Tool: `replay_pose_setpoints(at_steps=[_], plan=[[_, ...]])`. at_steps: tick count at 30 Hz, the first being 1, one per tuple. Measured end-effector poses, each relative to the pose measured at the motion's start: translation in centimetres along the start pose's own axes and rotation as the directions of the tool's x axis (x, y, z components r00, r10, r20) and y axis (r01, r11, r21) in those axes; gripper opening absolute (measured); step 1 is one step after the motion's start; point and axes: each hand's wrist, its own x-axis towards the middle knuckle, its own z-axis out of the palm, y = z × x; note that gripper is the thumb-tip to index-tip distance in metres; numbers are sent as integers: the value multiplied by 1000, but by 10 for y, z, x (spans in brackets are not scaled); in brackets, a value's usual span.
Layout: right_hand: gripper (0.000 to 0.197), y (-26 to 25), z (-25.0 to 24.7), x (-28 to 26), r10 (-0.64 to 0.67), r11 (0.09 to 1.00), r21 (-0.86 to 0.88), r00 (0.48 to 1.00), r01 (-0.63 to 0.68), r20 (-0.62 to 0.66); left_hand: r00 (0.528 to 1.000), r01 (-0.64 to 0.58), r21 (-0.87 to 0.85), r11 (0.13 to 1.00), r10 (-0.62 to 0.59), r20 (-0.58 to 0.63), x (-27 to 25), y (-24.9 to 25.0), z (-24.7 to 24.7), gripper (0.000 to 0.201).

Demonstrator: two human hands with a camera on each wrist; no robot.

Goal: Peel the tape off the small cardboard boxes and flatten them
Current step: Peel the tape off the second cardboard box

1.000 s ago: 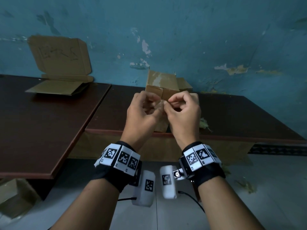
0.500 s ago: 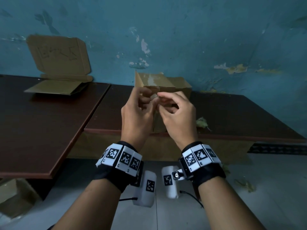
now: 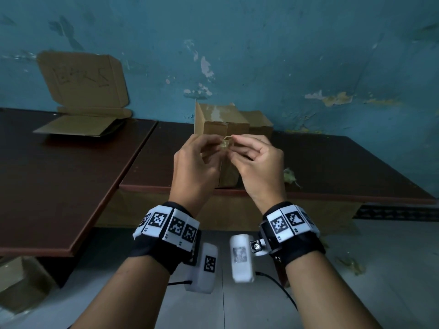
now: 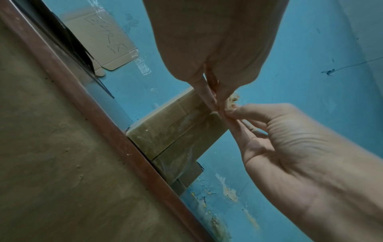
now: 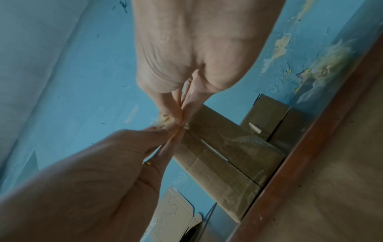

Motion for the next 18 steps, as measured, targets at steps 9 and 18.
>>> replay_pose_setpoints(at_steps=[9, 18], plan=[[26, -5, -5, 1, -82, 988, -131, 996, 86, 34, 997, 54, -3, 999, -54, -57, 1, 2, 2, 14], [26, -8, -3, -2, -178, 935, -312, 984, 168, -4, 992, 117, -45, 992, -119, -49, 3, -1, 5, 12]])
